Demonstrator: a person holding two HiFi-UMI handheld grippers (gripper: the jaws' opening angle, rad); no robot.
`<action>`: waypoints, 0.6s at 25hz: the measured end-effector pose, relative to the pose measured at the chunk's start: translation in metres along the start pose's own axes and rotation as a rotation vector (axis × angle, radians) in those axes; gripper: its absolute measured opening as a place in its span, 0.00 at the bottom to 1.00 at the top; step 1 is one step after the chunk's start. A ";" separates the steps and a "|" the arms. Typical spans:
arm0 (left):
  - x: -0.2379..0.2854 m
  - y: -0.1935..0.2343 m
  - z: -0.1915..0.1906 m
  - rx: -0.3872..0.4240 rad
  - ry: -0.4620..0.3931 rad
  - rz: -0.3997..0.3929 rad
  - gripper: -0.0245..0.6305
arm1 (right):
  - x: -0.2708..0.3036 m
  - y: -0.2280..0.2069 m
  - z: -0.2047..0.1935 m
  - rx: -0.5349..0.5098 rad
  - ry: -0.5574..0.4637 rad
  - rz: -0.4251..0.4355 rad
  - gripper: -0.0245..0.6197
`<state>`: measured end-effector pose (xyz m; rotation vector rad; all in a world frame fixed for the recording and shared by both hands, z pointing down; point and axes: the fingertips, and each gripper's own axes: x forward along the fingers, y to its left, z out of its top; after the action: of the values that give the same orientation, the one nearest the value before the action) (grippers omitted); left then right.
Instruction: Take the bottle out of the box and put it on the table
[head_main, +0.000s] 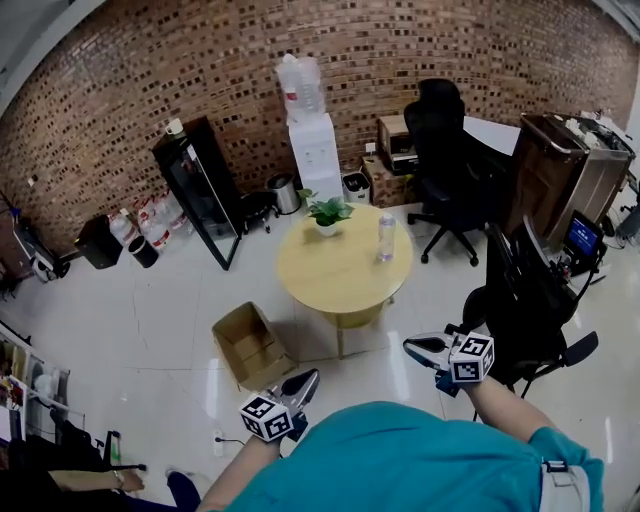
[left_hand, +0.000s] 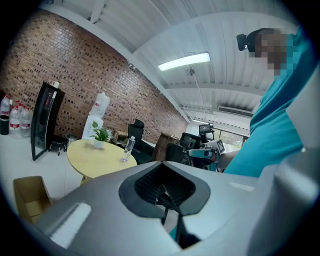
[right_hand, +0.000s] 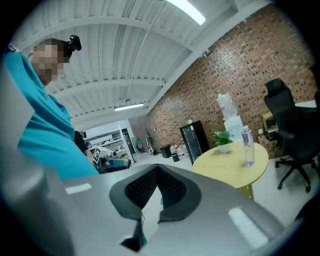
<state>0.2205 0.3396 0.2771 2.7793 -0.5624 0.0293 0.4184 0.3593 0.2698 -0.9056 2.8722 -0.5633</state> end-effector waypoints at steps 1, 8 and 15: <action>-0.004 0.001 0.003 0.004 -0.005 -0.002 0.04 | 0.002 0.002 0.002 -0.013 -0.005 -0.012 0.04; -0.028 0.018 0.023 0.016 -0.036 -0.009 0.04 | 0.027 0.015 0.009 -0.090 0.034 -0.051 0.04; -0.039 0.019 0.022 0.006 -0.032 -0.014 0.04 | 0.036 0.026 0.006 -0.096 0.044 -0.040 0.04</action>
<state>0.1767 0.3310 0.2583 2.7944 -0.5516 -0.0167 0.3756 0.3569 0.2554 -0.9788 2.9493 -0.4586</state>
